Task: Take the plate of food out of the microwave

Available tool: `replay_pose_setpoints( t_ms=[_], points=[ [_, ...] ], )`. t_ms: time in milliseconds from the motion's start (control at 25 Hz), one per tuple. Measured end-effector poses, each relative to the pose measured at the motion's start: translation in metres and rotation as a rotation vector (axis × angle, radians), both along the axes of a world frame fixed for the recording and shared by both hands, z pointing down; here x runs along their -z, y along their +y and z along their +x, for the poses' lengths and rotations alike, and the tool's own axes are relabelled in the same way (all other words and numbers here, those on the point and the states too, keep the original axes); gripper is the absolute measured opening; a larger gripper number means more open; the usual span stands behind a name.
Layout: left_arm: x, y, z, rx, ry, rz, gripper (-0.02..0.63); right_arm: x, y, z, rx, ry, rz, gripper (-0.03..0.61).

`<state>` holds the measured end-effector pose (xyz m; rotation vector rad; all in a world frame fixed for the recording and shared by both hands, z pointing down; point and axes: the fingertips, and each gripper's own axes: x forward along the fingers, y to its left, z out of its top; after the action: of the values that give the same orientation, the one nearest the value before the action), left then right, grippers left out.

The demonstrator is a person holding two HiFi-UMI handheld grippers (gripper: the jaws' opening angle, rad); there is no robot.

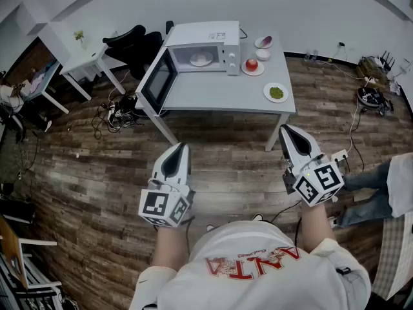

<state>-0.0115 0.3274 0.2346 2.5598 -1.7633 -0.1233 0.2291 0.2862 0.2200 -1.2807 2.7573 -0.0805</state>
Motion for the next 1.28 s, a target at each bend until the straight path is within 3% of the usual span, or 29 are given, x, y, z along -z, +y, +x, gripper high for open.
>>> replay_pose_setpoints(
  t_ms=[400, 760, 1280],
  points=[
    [-0.004, -0.004, 0.005, -0.005, -0.004, -0.010, 0.012, -0.003, -0.004, 0.002, -0.001, 0.004, -0.004, -0.002],
    [-0.008, -0.005, 0.016, -0.005, -0.004, -0.019, 0.012, -0.004, -0.007, 0.017, 0.006, -0.072, -0.023, 0.000],
    [-0.016, -0.030, 0.085, -0.035, -0.035, -0.048, 0.012, -0.020, -0.028, 0.082, 0.002, -0.104, -0.058, 0.000]
  ],
)
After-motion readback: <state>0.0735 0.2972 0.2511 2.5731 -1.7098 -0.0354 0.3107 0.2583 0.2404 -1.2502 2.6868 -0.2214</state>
